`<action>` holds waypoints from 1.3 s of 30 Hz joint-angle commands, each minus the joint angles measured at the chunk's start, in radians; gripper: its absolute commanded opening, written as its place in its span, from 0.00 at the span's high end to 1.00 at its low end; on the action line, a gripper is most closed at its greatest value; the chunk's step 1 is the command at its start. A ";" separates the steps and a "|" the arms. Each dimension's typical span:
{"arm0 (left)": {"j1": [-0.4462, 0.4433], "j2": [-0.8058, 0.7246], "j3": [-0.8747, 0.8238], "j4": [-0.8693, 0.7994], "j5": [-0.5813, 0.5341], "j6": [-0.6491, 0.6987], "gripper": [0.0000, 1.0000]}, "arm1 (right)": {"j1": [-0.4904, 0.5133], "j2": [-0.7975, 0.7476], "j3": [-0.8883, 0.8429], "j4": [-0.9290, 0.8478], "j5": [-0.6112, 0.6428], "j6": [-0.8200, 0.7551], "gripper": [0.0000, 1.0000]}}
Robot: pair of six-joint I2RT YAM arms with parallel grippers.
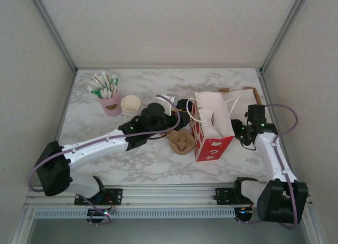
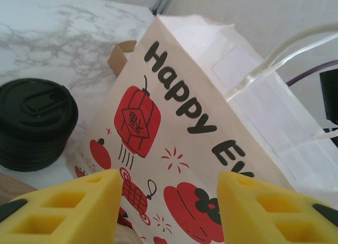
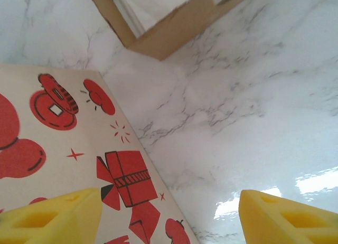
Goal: Pack the takeout coffee
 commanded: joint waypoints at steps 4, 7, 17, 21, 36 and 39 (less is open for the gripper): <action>-0.010 -0.088 0.039 -0.050 -0.094 0.045 0.42 | 0.001 -0.094 0.045 -0.077 0.115 -0.014 0.27; -0.010 -0.122 0.037 -0.068 -0.132 0.061 0.38 | 0.000 -0.161 0.040 -0.082 0.144 -0.002 0.25; -0.010 -0.283 -0.051 -0.054 -0.264 0.117 0.16 | -0.001 -0.438 -0.012 -0.069 0.171 0.025 0.20; -0.010 -0.330 -0.098 -0.046 -0.312 0.139 0.01 | 0.000 -0.534 -0.055 -0.055 0.199 0.045 0.11; -0.010 -0.369 -0.124 -0.108 -0.496 0.172 0.00 | -0.001 -0.617 -0.131 0.055 0.312 0.069 0.01; -0.010 -0.380 -0.125 -0.123 -0.505 0.177 0.00 | -0.001 -0.619 -0.130 0.060 0.330 0.071 0.01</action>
